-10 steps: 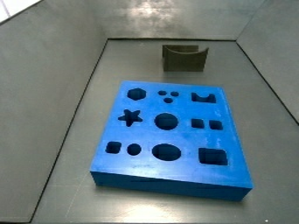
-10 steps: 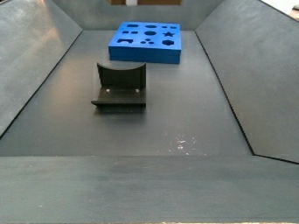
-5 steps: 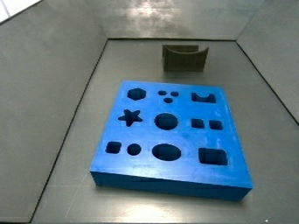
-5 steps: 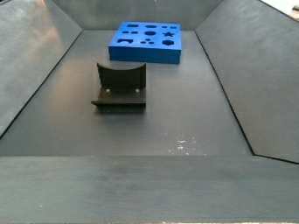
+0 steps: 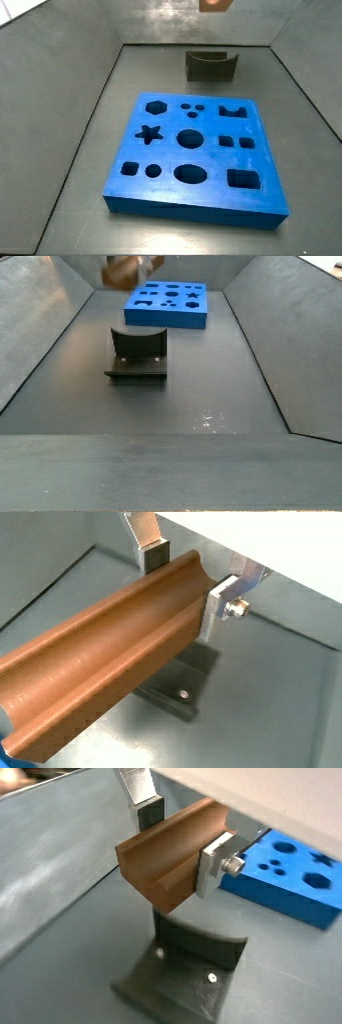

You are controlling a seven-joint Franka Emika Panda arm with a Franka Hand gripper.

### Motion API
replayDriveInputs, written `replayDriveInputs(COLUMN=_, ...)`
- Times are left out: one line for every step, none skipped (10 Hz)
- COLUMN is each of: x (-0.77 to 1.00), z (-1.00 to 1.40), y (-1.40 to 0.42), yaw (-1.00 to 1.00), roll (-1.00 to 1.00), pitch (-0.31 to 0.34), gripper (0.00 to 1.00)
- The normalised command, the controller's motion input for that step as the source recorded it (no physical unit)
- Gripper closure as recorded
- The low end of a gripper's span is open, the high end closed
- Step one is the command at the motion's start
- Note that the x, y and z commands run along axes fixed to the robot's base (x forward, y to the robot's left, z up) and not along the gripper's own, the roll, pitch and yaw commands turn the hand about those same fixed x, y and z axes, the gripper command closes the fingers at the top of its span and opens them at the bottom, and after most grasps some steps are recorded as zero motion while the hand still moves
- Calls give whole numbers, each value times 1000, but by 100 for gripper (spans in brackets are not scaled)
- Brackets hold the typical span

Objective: Pick up the arch object. Move up. Place the arch object on the fixture. Regrasp the arch object. Move to above the board. Insert the arch object.
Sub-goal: Place the arch object on the fixture.

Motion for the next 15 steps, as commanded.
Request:
replayDriveInputs(x=-122, z=-106, y=356, yaw=880, roll=-1000, pitch=409, gripper=100)
replayDriveInputs(x=-63, z=-43, y=157, yaw=763, roll=-1000, pitch=466, gripper=100)
replayDriveInputs(x=15, z=-37, y=66, yaw=636, roll=-1000, pitch=564, gripper=100)
replayDriveInputs(x=55, z=-29, y=65, yaw=462, roll=-875, pitch=591, gripper=100)
replayDriveInputs(x=77, z=-19, y=61, yaw=327, roll=-758, pitch=579, gripper=100)
replayDriveInputs(x=101, z=-16, y=53, yaw=96, roll=-516, pitch=529, gripper=100)
replayDriveInputs(x=106, z=-10, y=47, yaw=-48, roll=-335, pitch=466, gripper=100)
replayDriveInputs(x=92, z=5, y=27, yaw=-146, roll=-179, pitch=361, gripper=100)
replayDriveInputs(x=71, z=3, y=32, yaw=-173, roll=-108, pitch=272, gripper=100)
replayDriveInputs(x=73, z=10, y=35, yaw=-173, roll=-78, pitch=223, gripper=100)
replayDriveInputs(x=117, z=-1000, y=70, yaw=-188, roll=-1000, pitch=85, gripper=100)
replayDriveInputs(x=127, z=-1000, y=77, yaw=-189, roll=-1000, pitch=58, gripper=100)
replayDriveInputs(x=140, z=-1000, y=86, yaw=-193, roll=-1000, pitch=60, gripper=100)
replayDriveInputs(x=149, z=-1000, y=87, yaw=-194, roll=-1000, pitch=60, gripper=100)
replayDriveInputs(x=152, z=-1000, y=91, yaw=-198, roll=-1000, pitch=57, gripper=100)
